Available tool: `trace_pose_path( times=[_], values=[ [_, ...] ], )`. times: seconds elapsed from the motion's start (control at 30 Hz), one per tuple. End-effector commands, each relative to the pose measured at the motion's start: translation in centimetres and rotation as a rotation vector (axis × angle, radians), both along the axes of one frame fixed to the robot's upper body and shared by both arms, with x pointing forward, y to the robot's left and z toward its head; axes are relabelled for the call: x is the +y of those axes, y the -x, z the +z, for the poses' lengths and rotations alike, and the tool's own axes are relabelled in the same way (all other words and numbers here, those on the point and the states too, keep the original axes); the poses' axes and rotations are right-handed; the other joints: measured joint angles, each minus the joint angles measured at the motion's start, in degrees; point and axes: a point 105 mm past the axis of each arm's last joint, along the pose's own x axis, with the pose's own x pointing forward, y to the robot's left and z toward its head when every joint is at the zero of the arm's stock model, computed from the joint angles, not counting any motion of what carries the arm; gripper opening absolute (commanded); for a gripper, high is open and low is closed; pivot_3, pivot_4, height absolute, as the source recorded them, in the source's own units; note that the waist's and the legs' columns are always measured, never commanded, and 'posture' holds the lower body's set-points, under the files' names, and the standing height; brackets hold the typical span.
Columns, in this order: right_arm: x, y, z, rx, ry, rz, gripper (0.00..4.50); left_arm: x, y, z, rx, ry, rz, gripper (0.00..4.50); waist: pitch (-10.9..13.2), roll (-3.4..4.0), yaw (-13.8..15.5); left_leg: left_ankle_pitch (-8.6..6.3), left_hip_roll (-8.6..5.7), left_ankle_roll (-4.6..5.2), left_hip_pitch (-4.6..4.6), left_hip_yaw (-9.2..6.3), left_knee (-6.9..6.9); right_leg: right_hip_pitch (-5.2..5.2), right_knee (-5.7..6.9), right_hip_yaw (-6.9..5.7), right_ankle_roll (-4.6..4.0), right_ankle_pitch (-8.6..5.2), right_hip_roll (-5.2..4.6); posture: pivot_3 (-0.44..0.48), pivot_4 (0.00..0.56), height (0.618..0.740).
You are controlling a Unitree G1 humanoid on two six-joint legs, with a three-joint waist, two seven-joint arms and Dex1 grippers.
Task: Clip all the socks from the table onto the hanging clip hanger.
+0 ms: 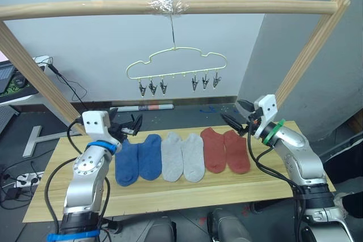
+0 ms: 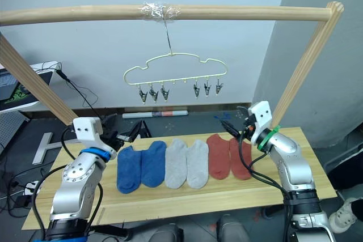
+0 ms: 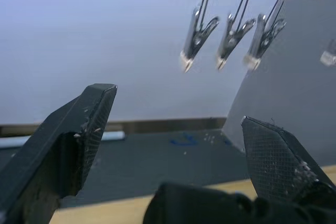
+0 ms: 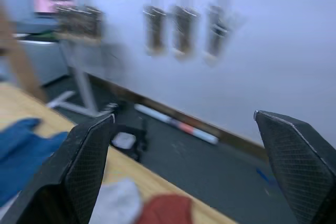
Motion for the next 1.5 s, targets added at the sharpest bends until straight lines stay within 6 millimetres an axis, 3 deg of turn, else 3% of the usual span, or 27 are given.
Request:
trace_pose_path(
  times=[0.03,0.17,0.43,0.83,0.93,1.07,1.5],
  values=[
    [1.7,0.9,1.6,-0.043,0.006,0.106,4.5,-0.5,-0.7,1.5,-0.065,0.019,-0.019,4.04,0.1,-0.03,0.0,0.0,0.0,0.0,-0.01,0.01,0.0,0.0,0.0,0.01,0.0,0.0,0.0,0.026,0.144,0.74],
    [3.7,1.0,2.9,-0.083,-0.009,0.163,4.5,-1.4,-2.0,2.0,-0.069,0.002,-0.027,2.95,0.16,-0.07,0.01,0.0,-0.03,-0.01,-0.52,-0.01,0.15,-0.44,0.08,0.02,0.03,0.04,-0.02,0.023,0.146,0.74],
    [5.4,0.8,4.9,-0.135,-0.052,0.224,4.5,-2.8,-3.5,2.3,-0.107,-0.02,-0.032,2.95,0.17,-0.07,0.1,0.0,-0.05,-0.01,-0.74,-0.26,0.14,-0.55,0.04,-0.09,0.05,0.07,-0.26,0.015,0.151,0.74],
    [7.4,1.8,6.5,-0.175,-0.051,0.327,4.5,-3.3,-5.4,3.7,-0.19,-0.057,0.02,2.95,0.34,-0.12,-0.01,0.02,-0.11,-0.02,-0.75,-0.47,0.15,-0.52,0.09,-0.22,0.02,0.09,-0.4,0.003,0.158,0.74],
    [7.5,1.8,6.9,-0.179,-0.06,0.331,4.5,-3.1,-5.4,3.9,-0.203,-0.058,0.027,2.39,0.34,-0.13,0.0,0.01,-0.12,-0.02,-0.76,-0.51,0.14,-0.53,0.09,-0.22,-0.05,0.13,-0.43,0.003,0.157,0.74],
    [7.5,1.8,7.1,-0.179,-0.065,0.331,4.5,-3.0,-5.5,3.7,-0.193,-0.047,0.029,1.15,0.35,-0.13,0.01,0.01,-0.14,-0.02,-0.77,-0.73,0.14,-0.53,0.09,-0.25,-0.06,0.14,-0.45,0.003,0.156,0.74],
    [7.5,1.9,7.5,-0.182,-0.076,0.331,4.5,-3.2,-6.0,4.0,-0.199,-0.036,0.026,1.15,0.35,-0.13,-0.03,0.02,-0.16,-0.02,-0.77,-0.8,0.15,-0.52,0.11,-0.28,-0.05,0.13,-0.45,-0.002,0.157,0.74]
  ],
)
